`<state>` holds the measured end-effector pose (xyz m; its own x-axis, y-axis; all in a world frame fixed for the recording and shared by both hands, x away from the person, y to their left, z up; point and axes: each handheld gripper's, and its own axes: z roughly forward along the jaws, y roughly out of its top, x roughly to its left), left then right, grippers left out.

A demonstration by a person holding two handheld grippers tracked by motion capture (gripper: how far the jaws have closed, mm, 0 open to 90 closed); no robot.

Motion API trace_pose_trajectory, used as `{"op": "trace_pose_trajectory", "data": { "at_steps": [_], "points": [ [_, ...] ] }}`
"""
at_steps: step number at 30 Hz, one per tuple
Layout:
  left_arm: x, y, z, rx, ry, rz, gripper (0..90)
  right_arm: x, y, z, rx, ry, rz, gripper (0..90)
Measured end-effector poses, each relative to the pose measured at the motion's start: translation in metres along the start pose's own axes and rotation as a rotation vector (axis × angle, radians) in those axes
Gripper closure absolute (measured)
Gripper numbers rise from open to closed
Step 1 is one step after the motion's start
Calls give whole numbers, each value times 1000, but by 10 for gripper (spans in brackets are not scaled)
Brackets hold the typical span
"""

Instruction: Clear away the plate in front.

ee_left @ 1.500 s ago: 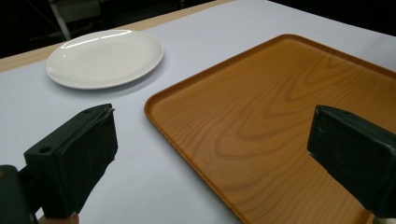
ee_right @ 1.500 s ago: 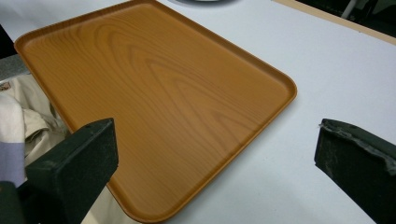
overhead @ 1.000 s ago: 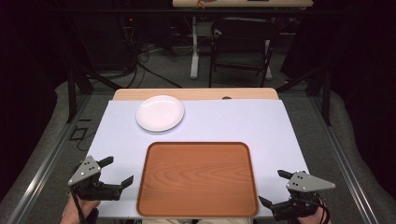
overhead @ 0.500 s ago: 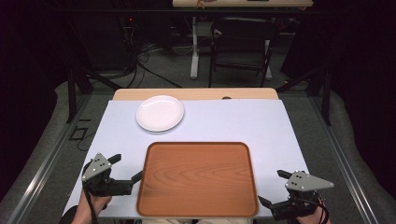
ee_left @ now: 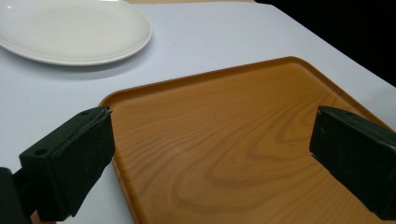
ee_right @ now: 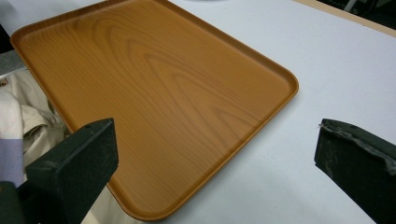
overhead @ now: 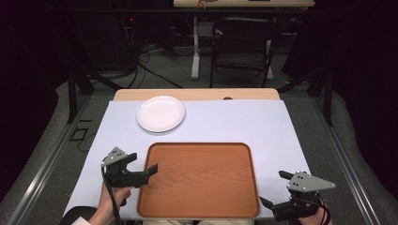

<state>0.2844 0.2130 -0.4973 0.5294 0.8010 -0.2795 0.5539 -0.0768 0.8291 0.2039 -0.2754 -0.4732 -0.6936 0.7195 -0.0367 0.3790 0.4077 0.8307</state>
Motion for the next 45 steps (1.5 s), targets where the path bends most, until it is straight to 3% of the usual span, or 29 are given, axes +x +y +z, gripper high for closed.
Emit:
{"op": "trace_pose_trajectory", "data": {
  "at_steps": [2,3,4,9,13,16,22,29,32,39,45],
  "points": [
    [-1,1,3,2,3,-13,0,0,0,0,0,0,1,0],
    [-3,2,11,2,6,-48,0,0,0,0,1,1,-2,0],
    [-3,2,11,2,6,-48,0,0,0,1,2,1,0,0],
    [-7,8,27,-17,8,-126,0,0,0,0,1,0,-1,0],
    [-6,16,44,-53,-3,-231,0,0,0,0,2,-1,2,0],
    [-5,21,58,-75,8,-285,0,0,0,1,1,-2,1,0],
    [3,28,80,-147,25,-451,1,0,0,0,0,-1,2,0],
    [23,30,102,-226,-37,-719,0,0,0,0,-4,0,-1,0],
    [34,31,107,-251,-34,-799,0,0,0,-1,-6,2,1,0],
    [54,35,119,-271,9,-925,1,-1,0,0,-8,8,0,0],
    [58,37,133,-266,57,-972,5,-1,0,0,-8,10,-2,0]
  ]
}}
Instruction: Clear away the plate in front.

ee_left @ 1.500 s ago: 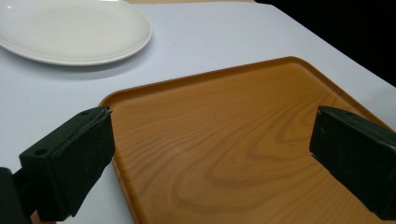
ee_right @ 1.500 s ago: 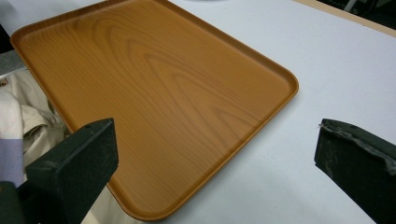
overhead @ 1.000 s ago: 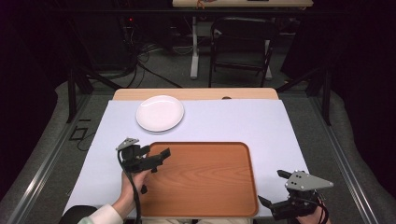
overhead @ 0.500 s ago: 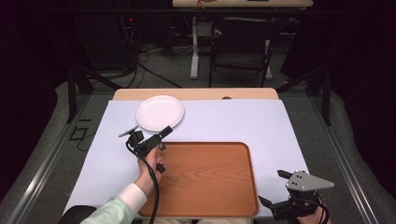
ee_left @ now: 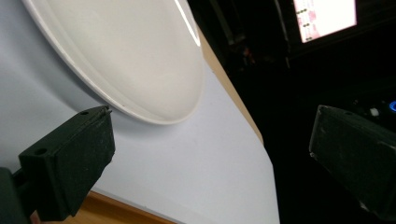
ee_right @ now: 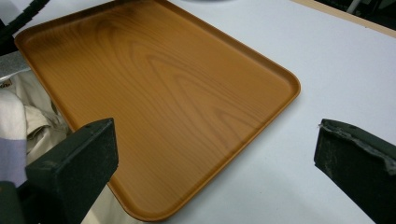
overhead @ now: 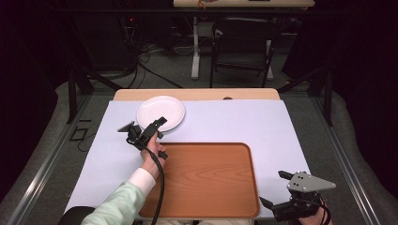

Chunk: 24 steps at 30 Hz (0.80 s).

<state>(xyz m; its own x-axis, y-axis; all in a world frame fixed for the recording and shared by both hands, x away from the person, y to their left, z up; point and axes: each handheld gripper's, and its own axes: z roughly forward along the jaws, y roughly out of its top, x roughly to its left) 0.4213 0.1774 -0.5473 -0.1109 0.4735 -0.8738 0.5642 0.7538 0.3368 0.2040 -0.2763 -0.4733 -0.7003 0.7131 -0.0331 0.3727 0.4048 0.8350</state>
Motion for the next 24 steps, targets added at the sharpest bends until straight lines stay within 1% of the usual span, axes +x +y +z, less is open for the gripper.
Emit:
{"op": "trace_pose_trajectory", "data": {
  "at_steps": [5,7,9,11,12,13,15,16,20,21,22,24],
  "points": [
    [4,-1,11,11,30,-44,23,0,0,-1,-3,-1,-1,0],
    [3,0,15,8,49,-52,36,0,0,-1,-5,-2,-4,0],
    [3,-1,18,-1,63,-71,48,0,0,0,-4,-1,-2,0],
    [2,-2,20,-1,71,-83,60,1,0,0,-4,-1,-4,0],
    [1,-3,21,-1,86,-74,69,1,0,-1,-4,0,-4,0],
    [1,-4,22,-9,92,-75,78,0,0,-1,-5,0,-4,0],
    [0,-6,22,-16,127,-74,101,1,0,-1,-5,0,-5,0],
    [1,-7,22,-22,122,-73,112,1,0,-1,-5,0,-5,0],
    [1,-6,24,-31,137,-94,126,1,0,-1,-4,3,-5,0],
    [1,-5,24,-28,145,-94,132,0,0,0,-3,3,-5,0],
    [2,-5,24,-42,147,-104,147,0,0,0,-4,4,-5,0],
    [3,-4,25,-49,160,-121,179,0,0,0,-3,4,-5,0]
  ]
}}
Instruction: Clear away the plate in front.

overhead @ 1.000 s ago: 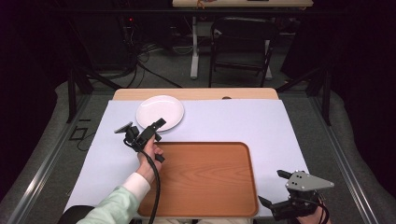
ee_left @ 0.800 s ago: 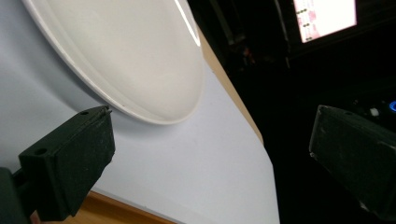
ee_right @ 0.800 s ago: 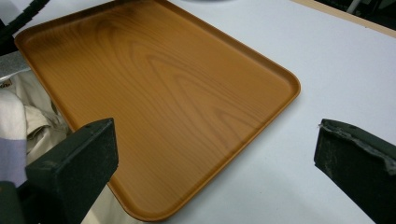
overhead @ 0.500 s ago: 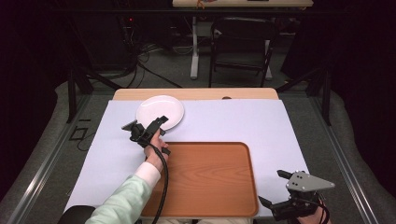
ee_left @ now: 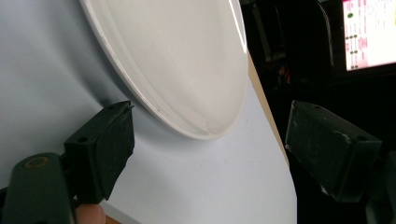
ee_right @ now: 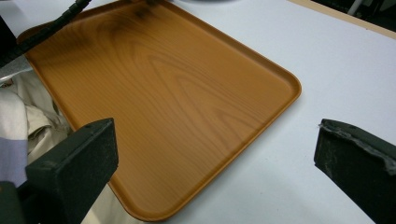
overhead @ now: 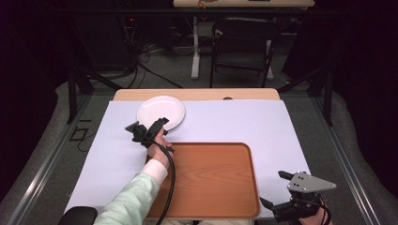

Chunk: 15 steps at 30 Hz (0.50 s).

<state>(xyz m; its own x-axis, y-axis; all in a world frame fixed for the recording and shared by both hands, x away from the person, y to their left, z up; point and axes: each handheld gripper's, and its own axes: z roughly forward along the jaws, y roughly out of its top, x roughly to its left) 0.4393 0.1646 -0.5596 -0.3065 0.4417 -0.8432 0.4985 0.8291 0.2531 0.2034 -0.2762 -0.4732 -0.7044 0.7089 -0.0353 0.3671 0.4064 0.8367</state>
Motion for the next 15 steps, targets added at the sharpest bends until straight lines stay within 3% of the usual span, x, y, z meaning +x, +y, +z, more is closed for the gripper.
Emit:
{"op": "trace_pose_trajectory", "data": {
  "at_steps": [7,15],
  "points": [
    [1,3,4,-16,21,-33,252,0,0,0,3,3,-2,0],
    [0,5,9,-53,102,-57,417,0,0,1,5,5,-4,0]
  ]
}}
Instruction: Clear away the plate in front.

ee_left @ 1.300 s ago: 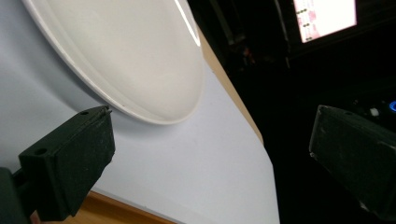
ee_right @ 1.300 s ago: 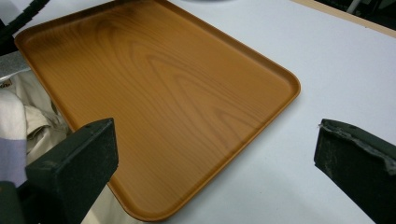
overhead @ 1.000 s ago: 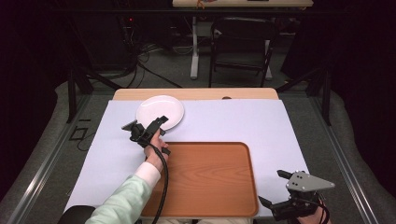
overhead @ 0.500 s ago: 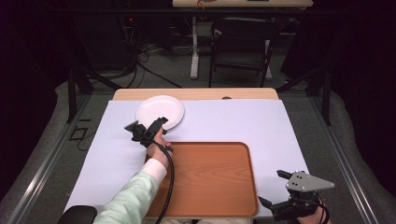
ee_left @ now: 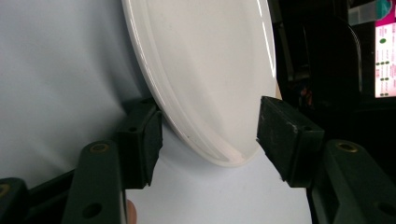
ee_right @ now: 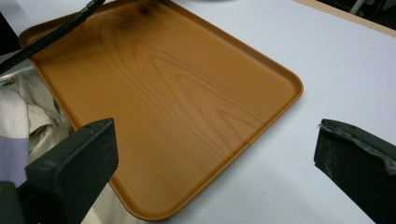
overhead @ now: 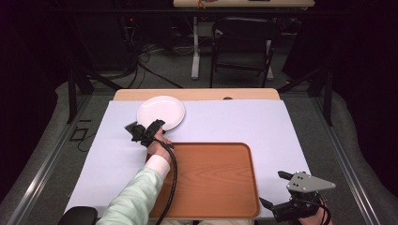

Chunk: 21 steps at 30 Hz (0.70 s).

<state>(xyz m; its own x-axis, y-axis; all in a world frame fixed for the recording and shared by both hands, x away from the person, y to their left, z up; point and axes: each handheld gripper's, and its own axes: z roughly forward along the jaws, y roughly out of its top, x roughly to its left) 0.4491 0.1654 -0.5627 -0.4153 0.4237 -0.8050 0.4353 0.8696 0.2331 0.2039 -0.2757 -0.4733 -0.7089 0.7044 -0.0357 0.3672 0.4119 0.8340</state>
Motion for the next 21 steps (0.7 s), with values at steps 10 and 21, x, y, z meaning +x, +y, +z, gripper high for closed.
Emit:
{"op": "trace_pose_trajectory", "data": {
  "at_steps": [10,21],
  "points": [
    [-1,3,5,-6,63,-17,535,0,0,0,2,0,0,0],
    [3,1,8,-29,86,6,736,0,0,1,3,1,2,0]
  ]
}}
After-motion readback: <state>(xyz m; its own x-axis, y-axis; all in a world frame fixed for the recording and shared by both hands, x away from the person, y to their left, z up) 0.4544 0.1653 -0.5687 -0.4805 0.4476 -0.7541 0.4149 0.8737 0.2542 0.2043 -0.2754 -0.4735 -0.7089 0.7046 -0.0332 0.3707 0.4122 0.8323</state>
